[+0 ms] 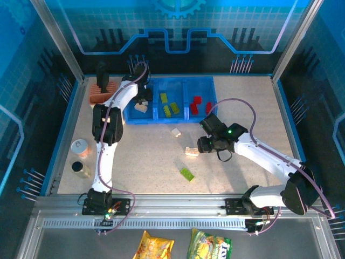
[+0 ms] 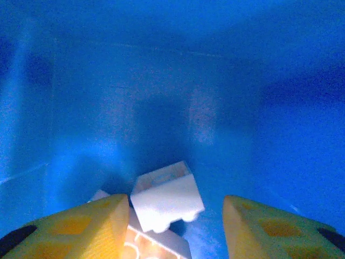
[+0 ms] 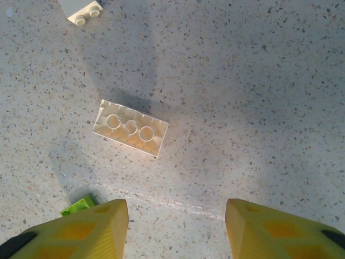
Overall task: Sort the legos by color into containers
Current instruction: Place the lego in the container.
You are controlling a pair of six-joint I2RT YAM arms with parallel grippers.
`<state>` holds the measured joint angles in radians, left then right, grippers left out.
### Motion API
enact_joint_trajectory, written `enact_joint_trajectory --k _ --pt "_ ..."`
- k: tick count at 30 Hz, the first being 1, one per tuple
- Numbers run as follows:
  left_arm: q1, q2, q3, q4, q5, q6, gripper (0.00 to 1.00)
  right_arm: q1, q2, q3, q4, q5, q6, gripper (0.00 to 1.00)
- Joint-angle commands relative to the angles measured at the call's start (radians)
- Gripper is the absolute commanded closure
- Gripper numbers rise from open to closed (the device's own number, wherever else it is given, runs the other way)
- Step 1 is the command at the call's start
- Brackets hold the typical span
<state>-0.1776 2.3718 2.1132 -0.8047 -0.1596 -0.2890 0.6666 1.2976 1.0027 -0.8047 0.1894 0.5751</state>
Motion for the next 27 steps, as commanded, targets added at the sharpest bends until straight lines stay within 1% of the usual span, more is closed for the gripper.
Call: enact_joint_trajectory --k 1,7,11,19,27 --pt "0.001 -0.136 -0.027 -0.033 0.027 -0.013 0.50 -0.009 -0.030 0.027 -0.061 -0.010 -0.017 0.48" --pt "-0.028 -0.270 -0.095 -0.074 0.048 -0.001 0.49 -0.011 -0.061 0.041 -0.093 -0.017 -0.026 0.48" --pt "-0.073 -0.371 -0.180 -0.082 0.072 0.004 0.49 -0.010 -0.079 0.039 -0.106 -0.015 -0.026 0.48" --pt "-0.231 -0.519 -0.353 -0.066 0.101 -0.032 0.48 -0.010 -0.100 0.035 -0.122 -0.014 -0.026 0.48" --pt "-0.387 -0.569 -0.500 -0.009 0.121 -0.134 0.43 -0.010 -0.130 0.034 -0.146 0.000 -0.024 0.48"
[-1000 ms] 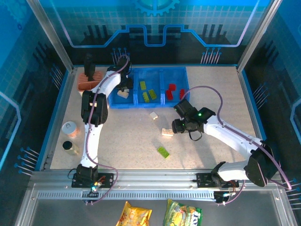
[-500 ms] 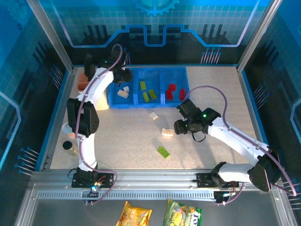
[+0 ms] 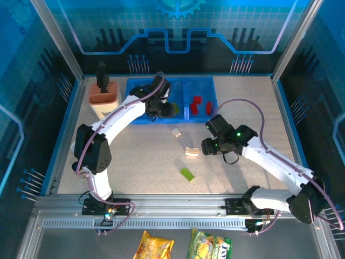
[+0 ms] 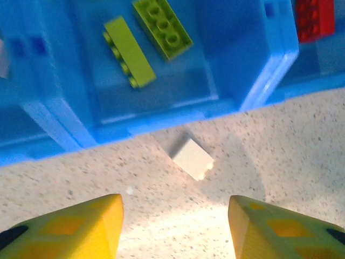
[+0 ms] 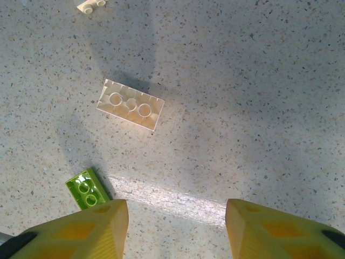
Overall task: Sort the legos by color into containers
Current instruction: Place the lego in the container, then pick up the lego from the center of the table.
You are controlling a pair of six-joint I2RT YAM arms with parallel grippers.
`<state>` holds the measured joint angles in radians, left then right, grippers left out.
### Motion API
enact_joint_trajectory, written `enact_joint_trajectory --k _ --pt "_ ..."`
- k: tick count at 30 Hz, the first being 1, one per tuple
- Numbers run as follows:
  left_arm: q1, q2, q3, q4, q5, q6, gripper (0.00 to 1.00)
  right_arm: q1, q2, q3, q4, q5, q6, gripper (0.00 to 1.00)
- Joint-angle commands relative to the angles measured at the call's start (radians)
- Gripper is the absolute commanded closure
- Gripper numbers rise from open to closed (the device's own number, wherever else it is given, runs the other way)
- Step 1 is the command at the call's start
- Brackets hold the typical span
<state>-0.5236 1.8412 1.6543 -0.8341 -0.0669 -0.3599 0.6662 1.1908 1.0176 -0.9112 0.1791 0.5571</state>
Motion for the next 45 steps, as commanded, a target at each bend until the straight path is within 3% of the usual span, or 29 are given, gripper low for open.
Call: enact_joint_trajectory --k 1,10,14,39,45 --pt "-0.057 -0.038 -0.056 0.029 0.029 -0.079 0.42 -0.010 -0.026 0.021 -0.044 0.011 -0.006 0.48" --pt "-0.201 0.017 -0.113 0.085 0.027 -0.208 0.17 -0.012 -0.049 0.032 -0.071 0.029 -0.006 0.48" --pt "-0.234 0.042 -0.113 0.097 0.014 -0.240 0.01 -0.015 -0.065 0.036 -0.082 0.041 -0.005 0.48" --pt "-0.407 0.265 -0.099 0.142 -0.076 -0.333 0.01 -0.043 -0.157 0.046 -0.141 0.063 -0.008 0.48" --pt "-0.408 0.304 -0.082 0.134 -0.091 -0.321 0.07 -0.045 -0.164 0.036 -0.139 0.061 -0.008 0.48"
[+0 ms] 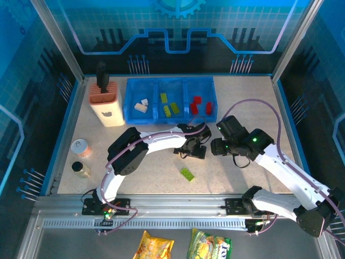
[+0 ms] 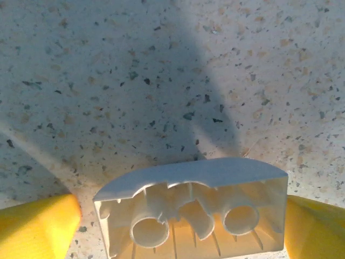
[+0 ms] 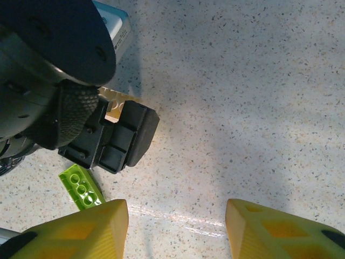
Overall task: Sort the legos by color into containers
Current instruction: Pick up the lego from the center of the table.
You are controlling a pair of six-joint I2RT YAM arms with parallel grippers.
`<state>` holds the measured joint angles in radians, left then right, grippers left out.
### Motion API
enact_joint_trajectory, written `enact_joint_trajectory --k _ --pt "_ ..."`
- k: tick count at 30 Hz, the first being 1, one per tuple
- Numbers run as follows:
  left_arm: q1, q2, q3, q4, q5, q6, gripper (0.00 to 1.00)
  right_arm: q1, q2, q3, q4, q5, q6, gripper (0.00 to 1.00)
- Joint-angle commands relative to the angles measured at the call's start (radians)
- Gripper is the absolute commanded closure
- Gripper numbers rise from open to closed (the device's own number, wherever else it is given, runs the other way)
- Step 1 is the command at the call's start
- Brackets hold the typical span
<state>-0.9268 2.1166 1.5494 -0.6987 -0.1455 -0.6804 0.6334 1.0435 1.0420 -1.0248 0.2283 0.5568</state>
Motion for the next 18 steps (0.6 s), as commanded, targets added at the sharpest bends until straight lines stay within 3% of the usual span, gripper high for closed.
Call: enact_joint_trajectory --k 1,8,18 --pt "-0.004 0.032 0.023 -0.001 -0.011 0.000 0.09 -0.014 -0.019 0.010 -0.024 0.011 -0.008 0.48" --pt "-0.005 0.025 0.019 0.002 -0.010 0.003 0.24 -0.017 -0.022 0.001 -0.020 0.005 -0.005 0.48" --pt "-0.003 -0.005 0.021 -0.012 -0.025 0.018 0.28 -0.018 -0.016 0.003 -0.014 0.000 -0.009 0.48"
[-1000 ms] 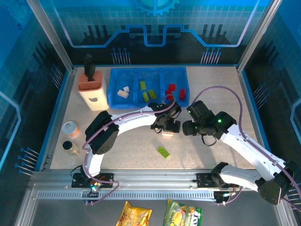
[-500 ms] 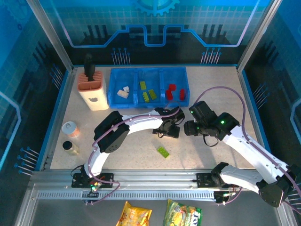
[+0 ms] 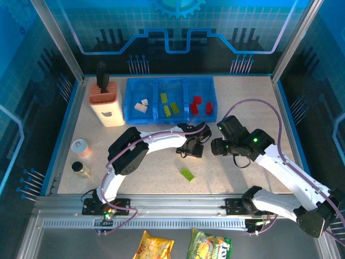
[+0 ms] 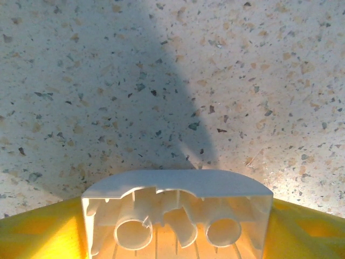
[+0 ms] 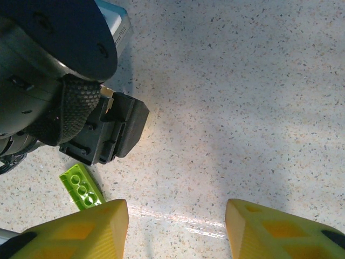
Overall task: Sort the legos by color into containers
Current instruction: Pick up the lego from the center of the table, then place the lego in the container.
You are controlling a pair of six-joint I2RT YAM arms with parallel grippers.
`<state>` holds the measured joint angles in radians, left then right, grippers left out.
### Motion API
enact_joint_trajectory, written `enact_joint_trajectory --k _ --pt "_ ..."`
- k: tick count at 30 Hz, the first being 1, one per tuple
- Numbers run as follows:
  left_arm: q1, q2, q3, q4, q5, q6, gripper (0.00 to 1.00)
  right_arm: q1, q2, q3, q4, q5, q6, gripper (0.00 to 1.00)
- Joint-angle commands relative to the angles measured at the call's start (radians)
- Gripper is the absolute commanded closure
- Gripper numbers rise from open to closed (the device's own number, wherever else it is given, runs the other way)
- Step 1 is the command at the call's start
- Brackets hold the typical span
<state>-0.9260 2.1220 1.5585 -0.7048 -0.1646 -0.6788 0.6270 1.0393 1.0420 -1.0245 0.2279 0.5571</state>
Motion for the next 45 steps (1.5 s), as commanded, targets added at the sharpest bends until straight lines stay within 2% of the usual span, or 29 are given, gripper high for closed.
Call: enact_joint_trajectory --k 1,9,18,29,36,45 --pt "-0.003 -0.017 0.014 -0.011 -0.013 0.023 0.28 -0.012 -0.010 0.003 -0.012 0.001 -0.010 0.48" --pt "0.056 -0.127 -0.049 -0.022 -0.038 0.040 0.29 -0.012 0.015 0.013 0.007 -0.013 -0.017 0.48" --pt "0.169 -0.288 -0.152 -0.040 -0.036 0.079 0.35 -0.011 0.051 0.036 0.020 -0.025 -0.028 0.48" --pt "0.380 -0.422 -0.173 -0.104 -0.050 0.198 0.35 -0.012 0.076 0.046 0.030 -0.036 -0.037 0.48" --pt "0.537 -0.415 -0.130 -0.110 -0.044 0.285 0.35 -0.014 0.077 0.048 0.030 -0.030 -0.037 0.48" --pt "0.656 -0.244 0.045 -0.125 -0.056 0.382 0.35 -0.013 0.071 0.043 0.020 -0.023 -0.033 0.48"
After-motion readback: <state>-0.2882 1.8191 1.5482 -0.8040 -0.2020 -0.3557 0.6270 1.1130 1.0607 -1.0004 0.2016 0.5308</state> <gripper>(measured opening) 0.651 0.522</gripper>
